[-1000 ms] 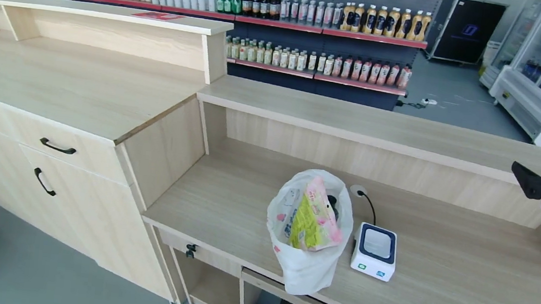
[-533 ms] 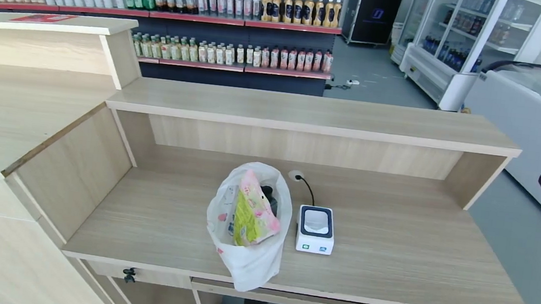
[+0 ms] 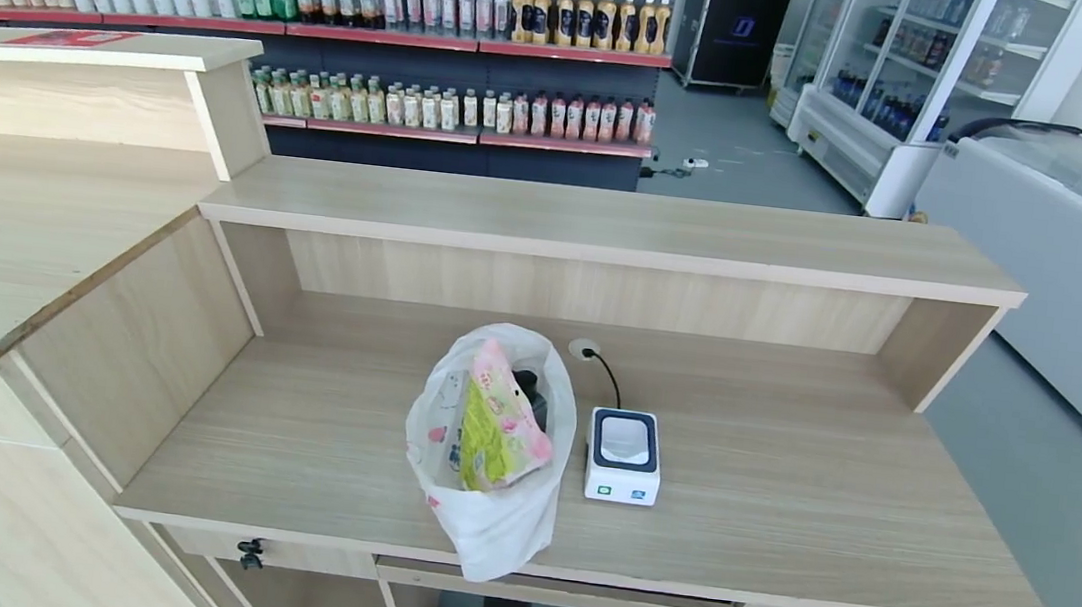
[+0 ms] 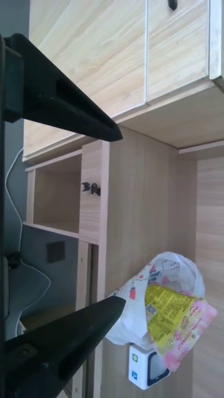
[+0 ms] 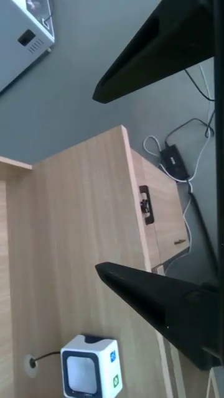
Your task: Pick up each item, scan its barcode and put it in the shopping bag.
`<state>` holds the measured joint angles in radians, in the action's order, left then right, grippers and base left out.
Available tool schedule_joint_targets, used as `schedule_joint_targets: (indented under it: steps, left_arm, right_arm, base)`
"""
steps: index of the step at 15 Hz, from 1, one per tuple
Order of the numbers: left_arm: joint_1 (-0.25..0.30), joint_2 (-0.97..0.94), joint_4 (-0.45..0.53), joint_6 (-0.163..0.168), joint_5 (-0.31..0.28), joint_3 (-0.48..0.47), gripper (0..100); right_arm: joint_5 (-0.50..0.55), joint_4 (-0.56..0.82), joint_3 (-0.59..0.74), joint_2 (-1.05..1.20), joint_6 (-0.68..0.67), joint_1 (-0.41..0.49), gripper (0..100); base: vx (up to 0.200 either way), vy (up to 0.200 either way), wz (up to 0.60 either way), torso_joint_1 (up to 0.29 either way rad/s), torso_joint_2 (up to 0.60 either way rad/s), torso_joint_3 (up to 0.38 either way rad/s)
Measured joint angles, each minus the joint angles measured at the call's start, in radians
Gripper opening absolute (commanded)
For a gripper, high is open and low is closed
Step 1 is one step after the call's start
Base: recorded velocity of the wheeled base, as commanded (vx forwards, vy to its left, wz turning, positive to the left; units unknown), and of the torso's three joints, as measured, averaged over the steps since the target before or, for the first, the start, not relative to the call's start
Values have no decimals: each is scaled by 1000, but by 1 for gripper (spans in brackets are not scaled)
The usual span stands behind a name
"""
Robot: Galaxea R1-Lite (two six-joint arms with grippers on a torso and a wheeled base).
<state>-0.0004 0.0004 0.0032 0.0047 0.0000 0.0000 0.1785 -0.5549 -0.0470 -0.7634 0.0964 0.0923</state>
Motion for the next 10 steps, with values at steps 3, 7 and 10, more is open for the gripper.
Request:
schedule_joint_targets:
  steps: [3,7,10]
  left_arm:
    - [0,0,0,0,0,0,100]
    - [0,0,0,0,0,0,100]
    - [0,0,0,0,0,0,100]
  right_arm:
    - [-1,247,36,225,-38,-24,100]
    - [-11,461,46,536,-60,-69,100]
    - [-24,491,47,692,-69,-85,100]
  base:
    - [0,0,0,0,0,0]
    - [0,0,0,0,0,0]
    - [0,0,0,0,0,0]
